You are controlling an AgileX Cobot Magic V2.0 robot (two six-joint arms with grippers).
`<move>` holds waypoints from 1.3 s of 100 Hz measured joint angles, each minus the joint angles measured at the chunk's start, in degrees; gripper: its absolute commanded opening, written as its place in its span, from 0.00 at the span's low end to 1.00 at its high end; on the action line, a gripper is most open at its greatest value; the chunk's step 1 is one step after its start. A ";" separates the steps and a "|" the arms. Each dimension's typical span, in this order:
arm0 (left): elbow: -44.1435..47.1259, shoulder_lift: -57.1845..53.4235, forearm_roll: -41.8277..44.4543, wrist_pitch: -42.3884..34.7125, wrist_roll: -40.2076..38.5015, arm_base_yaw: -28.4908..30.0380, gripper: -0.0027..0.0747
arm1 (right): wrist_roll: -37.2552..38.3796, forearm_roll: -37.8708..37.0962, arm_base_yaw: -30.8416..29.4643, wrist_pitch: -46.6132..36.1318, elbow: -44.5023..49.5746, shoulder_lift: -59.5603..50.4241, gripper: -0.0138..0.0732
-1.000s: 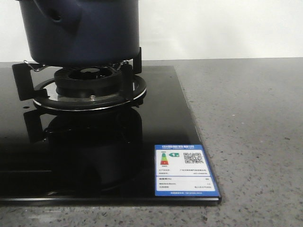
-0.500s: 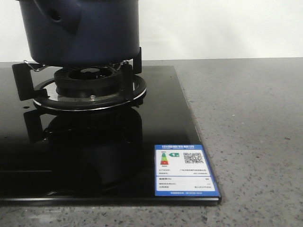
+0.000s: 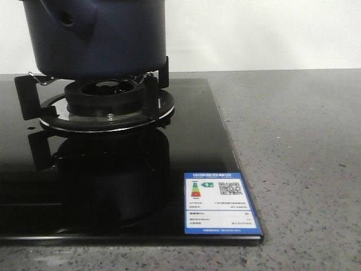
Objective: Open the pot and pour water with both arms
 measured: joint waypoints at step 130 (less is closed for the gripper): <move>0.00 0.00 0.00 0.23 0.00 0.00 0.50 | 77.94 15.45 -35.93 -32.67 51.78 -37.25 0.54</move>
